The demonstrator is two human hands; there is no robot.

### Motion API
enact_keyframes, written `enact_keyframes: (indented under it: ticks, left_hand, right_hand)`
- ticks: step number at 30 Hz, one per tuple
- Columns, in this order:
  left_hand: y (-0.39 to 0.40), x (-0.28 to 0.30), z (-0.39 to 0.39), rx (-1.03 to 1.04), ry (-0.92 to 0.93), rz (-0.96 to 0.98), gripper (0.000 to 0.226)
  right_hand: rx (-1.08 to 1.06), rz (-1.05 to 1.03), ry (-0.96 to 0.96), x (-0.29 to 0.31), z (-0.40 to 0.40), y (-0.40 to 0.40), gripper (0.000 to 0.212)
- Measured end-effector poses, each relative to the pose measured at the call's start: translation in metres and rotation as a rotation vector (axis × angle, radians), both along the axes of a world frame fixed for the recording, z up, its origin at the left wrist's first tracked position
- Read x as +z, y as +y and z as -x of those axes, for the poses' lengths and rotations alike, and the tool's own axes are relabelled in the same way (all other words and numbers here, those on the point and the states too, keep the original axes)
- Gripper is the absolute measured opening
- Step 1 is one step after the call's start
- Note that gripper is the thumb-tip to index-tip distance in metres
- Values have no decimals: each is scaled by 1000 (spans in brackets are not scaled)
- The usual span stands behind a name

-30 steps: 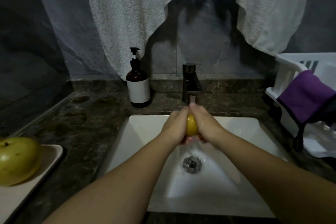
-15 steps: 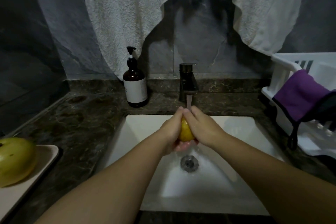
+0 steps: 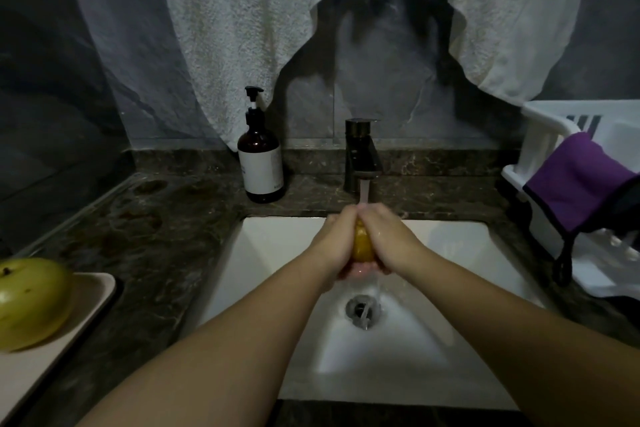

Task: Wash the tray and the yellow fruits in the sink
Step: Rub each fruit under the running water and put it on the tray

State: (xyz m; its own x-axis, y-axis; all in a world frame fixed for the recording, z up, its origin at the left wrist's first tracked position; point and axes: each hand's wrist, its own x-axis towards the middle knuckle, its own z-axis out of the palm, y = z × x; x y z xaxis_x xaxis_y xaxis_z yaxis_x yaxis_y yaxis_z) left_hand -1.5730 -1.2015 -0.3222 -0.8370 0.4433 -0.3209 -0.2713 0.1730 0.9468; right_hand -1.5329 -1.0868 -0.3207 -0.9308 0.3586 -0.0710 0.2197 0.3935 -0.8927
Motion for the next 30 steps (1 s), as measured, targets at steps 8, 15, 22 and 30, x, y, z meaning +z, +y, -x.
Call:
enact_keyframes:
  ticks: [8, 15, 22, 30]
  left_hand:
    - [2, 1, 1, 47, 116, 29, 51]
    - [1, 4, 3, 59, 165, 13, 55]
    - [-6, 3, -1, -17, -171, -33, 78]
    - [-6, 4, -4, -7, -152, -52, 76]
  right_hand:
    - [-16, 123, -64, 7, -2, -3, 49]
    - [-13, 189, -12, 8, 0, -2, 42]
    - [78, -349, 111, 2, -2, 6, 38]
    - [71, -326, 147, 3, -2, 7, 39]
